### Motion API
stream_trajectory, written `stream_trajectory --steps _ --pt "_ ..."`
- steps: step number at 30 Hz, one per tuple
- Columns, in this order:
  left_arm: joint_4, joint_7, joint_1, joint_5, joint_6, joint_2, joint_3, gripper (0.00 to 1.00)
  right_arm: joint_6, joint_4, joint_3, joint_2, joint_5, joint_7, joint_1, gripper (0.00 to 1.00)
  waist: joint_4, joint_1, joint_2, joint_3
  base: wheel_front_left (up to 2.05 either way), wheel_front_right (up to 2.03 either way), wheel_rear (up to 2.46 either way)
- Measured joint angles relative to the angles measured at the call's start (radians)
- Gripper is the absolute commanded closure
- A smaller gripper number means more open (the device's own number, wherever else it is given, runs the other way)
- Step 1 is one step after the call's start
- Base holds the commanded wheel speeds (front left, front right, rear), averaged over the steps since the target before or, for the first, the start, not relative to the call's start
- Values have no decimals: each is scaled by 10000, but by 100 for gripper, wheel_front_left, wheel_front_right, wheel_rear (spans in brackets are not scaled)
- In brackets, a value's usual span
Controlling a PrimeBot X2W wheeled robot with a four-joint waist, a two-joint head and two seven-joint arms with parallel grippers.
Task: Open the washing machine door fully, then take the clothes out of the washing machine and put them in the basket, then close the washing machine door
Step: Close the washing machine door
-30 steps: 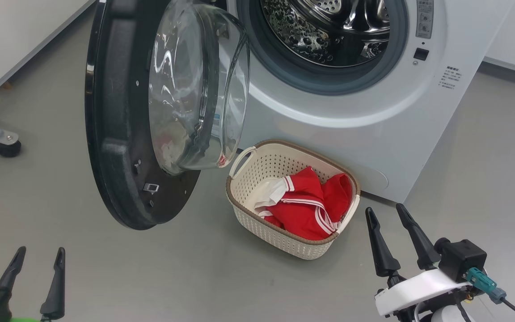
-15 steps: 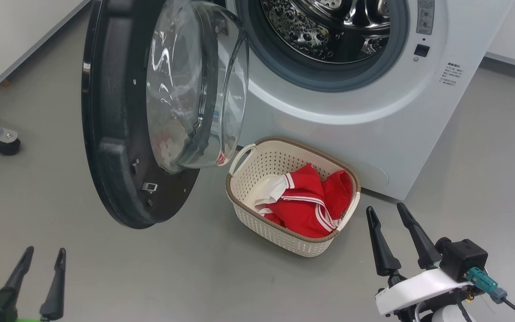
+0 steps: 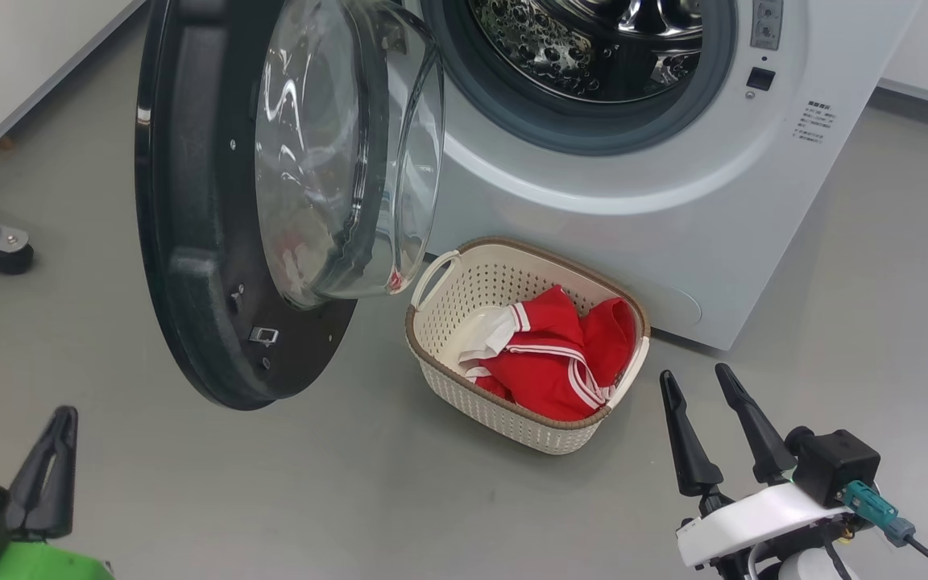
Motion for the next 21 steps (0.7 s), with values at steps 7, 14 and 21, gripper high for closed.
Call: stream_trajectory --steps 7,14,21 --pt "-163 184 -709 -773 -4 27 318 100 50 -36 52 0 -48 0 -8 0 -55 0 0 159 0 0 0" --pt "50 1555 -1526 -2815 -10 -59 727 100 52 -54 94 -52 -105 0 -73 0 -187 0 0 439 0 0 0" --pt "343 3258 -2387 -5820 -12 -859 1453 100 52 -58 136 -94 -109 0 -234 0 -392 0 0 698 0 0 0"
